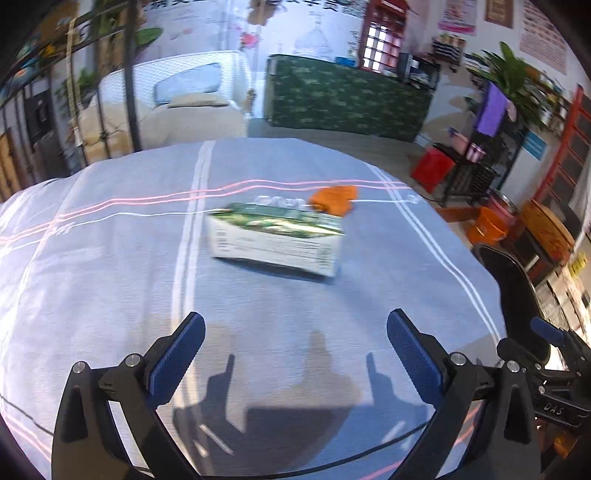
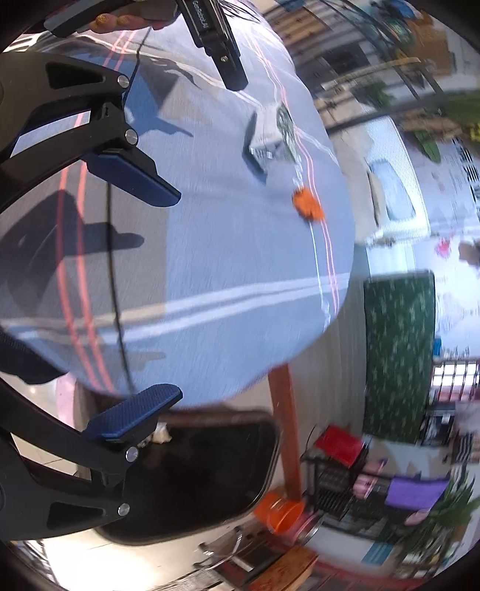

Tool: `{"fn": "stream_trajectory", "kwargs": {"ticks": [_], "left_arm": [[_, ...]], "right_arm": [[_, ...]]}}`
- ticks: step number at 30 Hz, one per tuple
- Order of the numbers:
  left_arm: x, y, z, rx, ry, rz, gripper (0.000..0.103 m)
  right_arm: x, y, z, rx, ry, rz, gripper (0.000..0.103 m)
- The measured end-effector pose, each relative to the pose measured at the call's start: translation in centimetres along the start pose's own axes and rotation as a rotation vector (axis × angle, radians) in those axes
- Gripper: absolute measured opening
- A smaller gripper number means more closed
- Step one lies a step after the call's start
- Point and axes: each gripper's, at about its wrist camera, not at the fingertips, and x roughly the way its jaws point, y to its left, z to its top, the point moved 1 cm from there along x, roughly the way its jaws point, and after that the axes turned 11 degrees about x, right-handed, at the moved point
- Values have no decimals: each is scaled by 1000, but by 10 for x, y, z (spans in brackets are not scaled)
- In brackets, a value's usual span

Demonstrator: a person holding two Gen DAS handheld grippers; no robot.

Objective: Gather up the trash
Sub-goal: 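Move the right gripper over the green milk carton lying on the table, then grasp the green milk carton with the right gripper and lift it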

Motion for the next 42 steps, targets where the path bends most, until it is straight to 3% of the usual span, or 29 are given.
{"fn": "stream_trajectory", "kwargs": {"ticks": [13,20,27,42], "left_arm": [[-17,69,-24,-99,31,106,97],[-29,91,-33,-124,38,133,97],[-34,101,-44,-164,38,113,98],[-33,113,-53,-239,28,59,97]], "right_arm": [[26,108,26,-302,66,148,95],[49,180,38,-642,138,242,95],[78,229,61,-847,261,272,95],[147,258,64,-972,515,247,95]]}}
